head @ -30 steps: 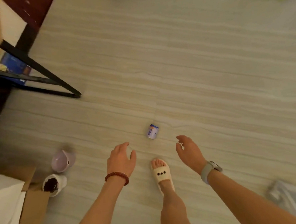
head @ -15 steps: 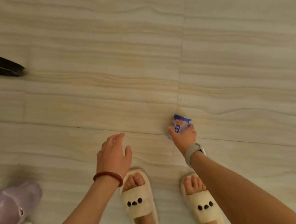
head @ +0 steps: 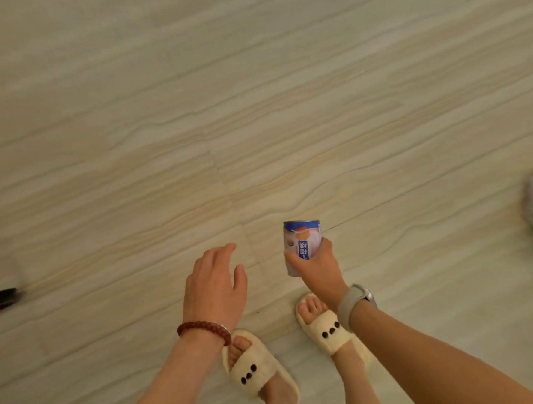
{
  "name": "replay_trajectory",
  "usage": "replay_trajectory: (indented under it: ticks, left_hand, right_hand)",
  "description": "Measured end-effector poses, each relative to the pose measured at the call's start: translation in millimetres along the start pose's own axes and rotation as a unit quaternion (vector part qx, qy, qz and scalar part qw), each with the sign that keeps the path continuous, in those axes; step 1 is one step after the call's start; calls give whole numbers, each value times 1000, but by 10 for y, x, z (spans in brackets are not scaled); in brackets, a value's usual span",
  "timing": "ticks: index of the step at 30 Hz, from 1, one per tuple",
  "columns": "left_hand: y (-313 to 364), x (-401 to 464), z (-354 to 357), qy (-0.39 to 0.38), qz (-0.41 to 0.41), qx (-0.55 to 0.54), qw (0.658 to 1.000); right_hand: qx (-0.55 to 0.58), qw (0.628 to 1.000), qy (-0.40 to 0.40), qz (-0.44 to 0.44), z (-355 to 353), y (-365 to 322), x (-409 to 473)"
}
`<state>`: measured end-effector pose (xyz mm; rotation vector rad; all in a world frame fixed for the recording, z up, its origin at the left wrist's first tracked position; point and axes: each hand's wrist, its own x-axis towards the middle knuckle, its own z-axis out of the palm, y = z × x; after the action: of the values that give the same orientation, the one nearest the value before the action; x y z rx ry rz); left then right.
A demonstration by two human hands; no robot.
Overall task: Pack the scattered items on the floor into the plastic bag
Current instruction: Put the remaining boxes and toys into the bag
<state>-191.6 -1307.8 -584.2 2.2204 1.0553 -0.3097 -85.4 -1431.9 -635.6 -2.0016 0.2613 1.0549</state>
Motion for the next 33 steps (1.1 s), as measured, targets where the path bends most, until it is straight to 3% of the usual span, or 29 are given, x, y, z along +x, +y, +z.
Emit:
replay_trajectory:
  ticks: [7, 13, 21, 27, 33]
  left_hand:
    - [1967, -372, -914, 12, 140, 4, 990]
    - [3438, -1086, -918, -13, 224, -5, 975]
    - [4994, -1973, 542, -138, 184, -26, 973]
    - [6267, -2067, 1663, -213, 258, 13, 942]
    - [7010, -1754, 2475, -252, 306, 84, 914]
  right_hand:
    - [103, 984, 127, -67, -1869, -935, -1142]
    - [209, 955, 203, -51, -3403, -770, -1869]
    - [278, 925, 250, 63, -5309, 429, -2263]
    - [328, 883, 317, 111, -6457, 989, -2075]
    - [341, 863, 333, 167, -7142, 1196, -1522]
